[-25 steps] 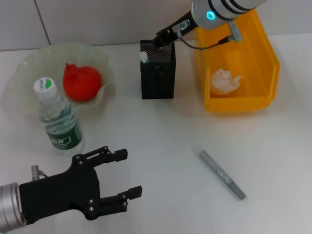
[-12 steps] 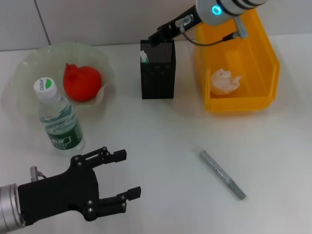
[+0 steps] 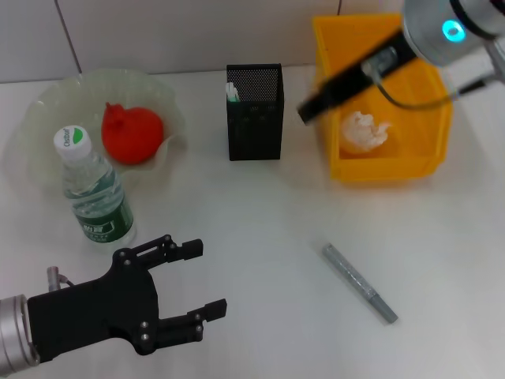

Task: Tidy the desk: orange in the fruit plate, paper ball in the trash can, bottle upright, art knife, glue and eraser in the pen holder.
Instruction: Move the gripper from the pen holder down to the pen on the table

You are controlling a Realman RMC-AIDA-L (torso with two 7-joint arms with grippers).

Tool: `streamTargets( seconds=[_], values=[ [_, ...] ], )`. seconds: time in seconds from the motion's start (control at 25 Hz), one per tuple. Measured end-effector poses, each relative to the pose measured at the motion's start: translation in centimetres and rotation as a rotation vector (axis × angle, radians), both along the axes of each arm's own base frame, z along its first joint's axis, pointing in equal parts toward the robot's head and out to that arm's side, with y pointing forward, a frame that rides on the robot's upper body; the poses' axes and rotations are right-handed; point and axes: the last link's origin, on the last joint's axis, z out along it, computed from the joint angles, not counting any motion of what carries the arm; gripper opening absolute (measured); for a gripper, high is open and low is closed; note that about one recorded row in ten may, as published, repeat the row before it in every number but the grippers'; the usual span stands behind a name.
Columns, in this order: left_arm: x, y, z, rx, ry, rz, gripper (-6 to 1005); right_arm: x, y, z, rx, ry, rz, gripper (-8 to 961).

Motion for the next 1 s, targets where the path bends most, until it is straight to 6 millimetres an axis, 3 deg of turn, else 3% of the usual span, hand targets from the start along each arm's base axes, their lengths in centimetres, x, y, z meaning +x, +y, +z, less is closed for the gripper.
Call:
streamTargets(
  seconds=[0.16, 0.32, 0.72, 1.0],
  values=[
    [-0.1, 0.0, 0.1, 0.014, 0.010, -0.016, 800, 2.0, -2.8, -0.2, -0.064, -0.040, -0.048, 615],
    [-0.2, 0.1, 0.3, 0.032, 0.014, -0.026, 800, 3.7, -4.3, -0.6, -0.098, 0.009, -0.092, 614],
    [-0.4, 0.4, 0.7, 0.045, 0.015, -0.019, 800, 6.5, -5.0, -2.5, -0.145, 0.016, -0.178, 612],
    [-0.3, 0.4, 0.6, 0.044, 0.009, -0.017, 800, 6.3, -5.3, -2.3, -0.152, -0.034, -0.167, 610]
  ],
)
